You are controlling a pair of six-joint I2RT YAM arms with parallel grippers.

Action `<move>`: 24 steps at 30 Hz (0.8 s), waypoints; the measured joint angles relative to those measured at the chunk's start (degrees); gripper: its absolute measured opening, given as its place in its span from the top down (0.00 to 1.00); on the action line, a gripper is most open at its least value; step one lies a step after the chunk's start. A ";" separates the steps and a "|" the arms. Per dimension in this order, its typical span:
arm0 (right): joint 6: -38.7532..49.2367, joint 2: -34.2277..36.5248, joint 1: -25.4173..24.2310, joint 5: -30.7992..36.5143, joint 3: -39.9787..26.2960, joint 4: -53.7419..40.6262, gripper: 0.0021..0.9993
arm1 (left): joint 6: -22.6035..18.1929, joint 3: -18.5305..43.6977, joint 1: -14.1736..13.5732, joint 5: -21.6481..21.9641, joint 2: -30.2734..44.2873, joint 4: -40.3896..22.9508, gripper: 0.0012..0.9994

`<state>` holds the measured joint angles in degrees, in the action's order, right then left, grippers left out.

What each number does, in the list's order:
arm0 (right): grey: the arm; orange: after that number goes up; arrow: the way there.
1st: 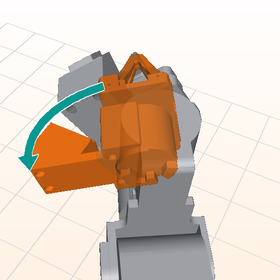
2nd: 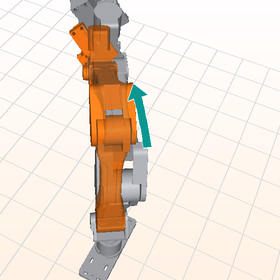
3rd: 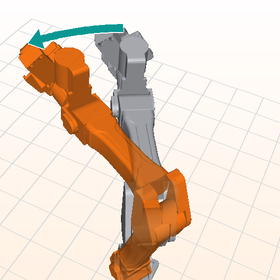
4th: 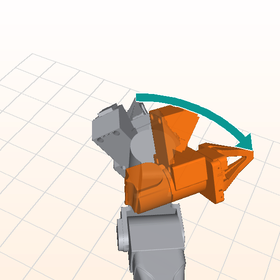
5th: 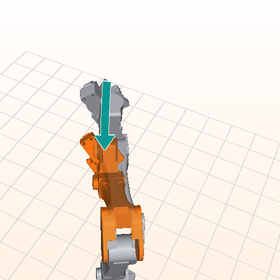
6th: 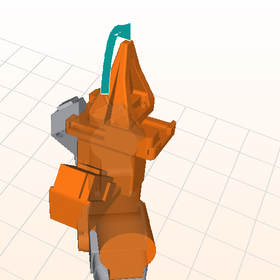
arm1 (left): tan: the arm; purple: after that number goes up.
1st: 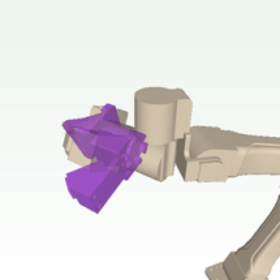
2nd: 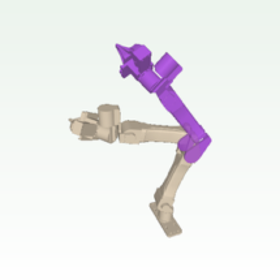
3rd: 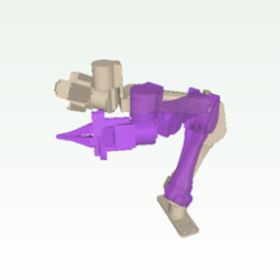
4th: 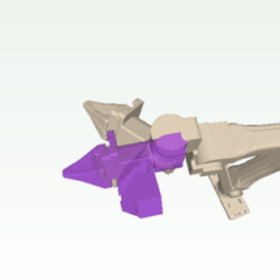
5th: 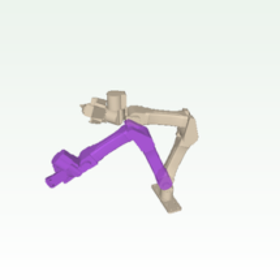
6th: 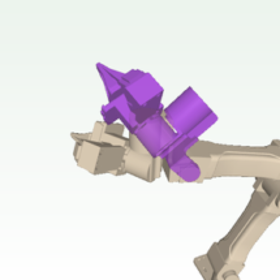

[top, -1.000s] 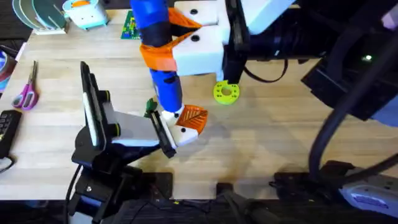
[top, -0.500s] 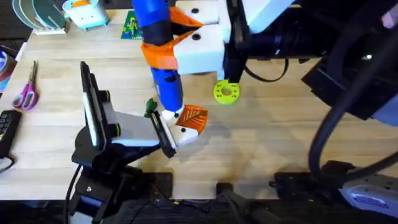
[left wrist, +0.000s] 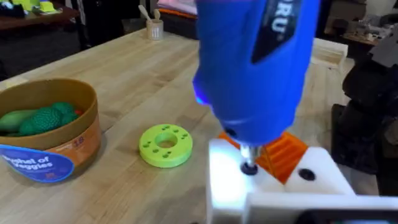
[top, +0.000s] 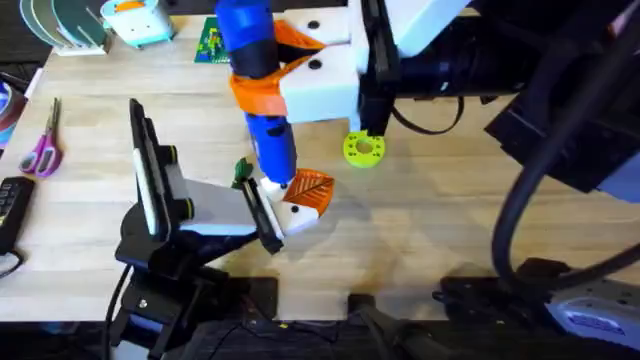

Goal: Pick up the gripper from the table and insert it into the empty holder that is missing its gripper. Then pick up a screw, insert it into the mounting hole, and use the screwdriver to tighten it. Finally, clean up the table by picking up the vegetable and placing it into the bucket.

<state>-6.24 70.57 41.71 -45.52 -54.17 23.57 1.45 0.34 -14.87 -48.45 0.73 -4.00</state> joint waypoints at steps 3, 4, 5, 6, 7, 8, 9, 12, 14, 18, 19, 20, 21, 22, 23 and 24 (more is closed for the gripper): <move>0.00 0.00 0.00 0.02 0.00 0.00 0.92 | 0.00 0.00 0.00 0.00 0.00 -0.01 0.99; 0.00 0.00 0.00 0.00 0.00 0.00 0.92 | 0.00 0.00 0.00 0.00 0.00 0.00 0.99; 0.00 0.00 0.00 0.02 0.00 0.00 0.92 | 0.00 0.00 0.00 0.00 0.00 -0.01 0.99; 0.00 0.00 0.00 0.00 0.00 0.00 0.92 | 0.00 0.00 0.00 -0.01 0.00 -0.02 0.99; 0.00 0.00 0.00 0.02 0.00 0.00 0.92 | 0.00 0.00 0.00 0.00 0.00 0.00 0.99; 0.00 0.00 0.00 0.00 0.00 0.02 0.92 | 0.00 0.00 0.00 0.00 0.00 0.01 0.99; 0.00 0.00 0.00 0.00 0.00 0.21 0.92 | 0.00 0.00 0.00 0.00 0.00 0.01 0.99; -0.21 0.00 -0.19 -0.02 0.00 2.53 0.92 | 0.00 0.00 0.00 0.00 0.00 0.00 0.99; -0.85 0.00 -0.61 -0.22 0.00 5.51 0.92 | 0.00 0.00 0.00 0.00 0.00 -0.01 0.99; -1.53 -0.29 -2.62 -0.48 0.00 9.27 0.92 | 0.00 0.00 0.00 0.00 0.00 0.01 0.99; -1.56 -0.39 -3.26 -0.50 0.00 9.33 0.92 | 0.00 0.00 0.00 0.00 0.00 0.01 0.99; -1.53 -0.45 -3.97 -0.55 0.00 9.16 0.92 | 0.00 0.00 0.00 0.00 0.00 -0.01 0.99; -1.37 -0.48 -4.90 -0.61 0.00 8.54 0.92 | 0.00 0.00 0.00 0.00 0.00 -0.02 0.99; -0.68 -0.51 -5.82 -0.60 0.00 7.12 0.92 | 0.00 0.00 0.00 0.00 0.00 -0.01 0.99; 0.56 -0.57 -7.03 -0.43 0.00 4.74 0.92 | 0.00 0.00 0.00 0.00 0.00 0.01 0.99; 2.02 -0.57 -8.17 0.08 -0.02 2.12 0.92 | 0.00 0.00 0.00 0.00 0.00 0.01 0.99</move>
<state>-4.22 70.00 33.55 -45.44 -54.19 25.69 1.45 0.34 -14.87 -48.45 0.73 -3.99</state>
